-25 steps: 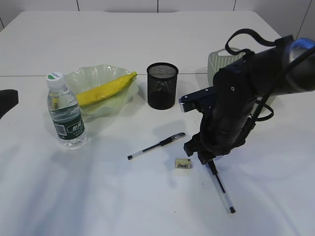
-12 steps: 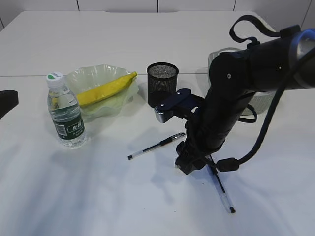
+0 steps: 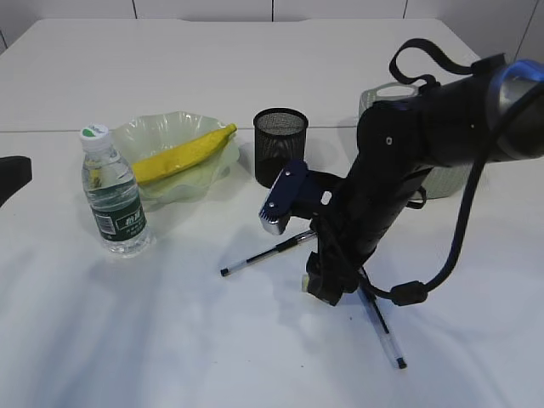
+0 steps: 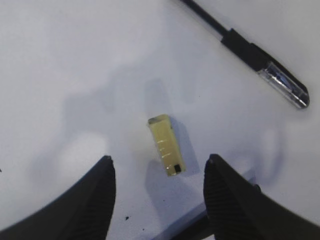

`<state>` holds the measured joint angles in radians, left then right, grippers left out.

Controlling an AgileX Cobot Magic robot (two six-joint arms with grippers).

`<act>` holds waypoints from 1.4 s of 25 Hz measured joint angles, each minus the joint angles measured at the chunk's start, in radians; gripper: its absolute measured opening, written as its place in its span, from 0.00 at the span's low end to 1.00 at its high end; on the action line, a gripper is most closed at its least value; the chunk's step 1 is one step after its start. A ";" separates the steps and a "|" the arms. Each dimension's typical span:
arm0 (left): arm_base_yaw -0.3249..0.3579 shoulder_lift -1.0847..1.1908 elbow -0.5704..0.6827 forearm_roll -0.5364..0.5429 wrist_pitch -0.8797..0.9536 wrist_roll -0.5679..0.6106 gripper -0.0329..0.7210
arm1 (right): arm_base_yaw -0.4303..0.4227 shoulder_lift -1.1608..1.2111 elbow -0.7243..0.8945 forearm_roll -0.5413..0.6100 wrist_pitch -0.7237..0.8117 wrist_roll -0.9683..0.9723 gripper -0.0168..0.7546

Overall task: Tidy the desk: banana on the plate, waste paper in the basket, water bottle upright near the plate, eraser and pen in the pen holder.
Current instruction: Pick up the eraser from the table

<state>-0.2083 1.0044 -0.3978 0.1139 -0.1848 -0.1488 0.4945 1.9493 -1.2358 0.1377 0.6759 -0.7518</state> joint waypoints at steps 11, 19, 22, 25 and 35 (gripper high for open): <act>0.000 0.000 0.000 0.000 0.000 0.000 0.81 | 0.000 0.065 -0.003 -0.004 -0.053 -0.083 0.56; 0.000 0.000 0.000 0.000 0.000 0.000 0.81 | 0.000 0.069 -0.011 -0.010 -0.072 -0.087 0.50; 0.000 0.000 0.000 0.002 0.000 0.000 0.81 | 0.000 0.069 -0.011 -0.014 -0.074 -0.090 0.48; 0.000 0.000 0.000 0.002 0.000 0.000 0.81 | 0.000 0.069 -0.011 -0.014 -0.077 -0.089 0.48; 0.000 0.000 0.000 0.002 0.000 0.000 0.80 | 0.000 0.069 -0.011 -0.016 -0.095 -0.089 0.47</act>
<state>-0.2083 1.0044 -0.3978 0.1157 -0.1848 -0.1488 0.4945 2.0183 -1.2466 0.1216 0.5810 -0.8413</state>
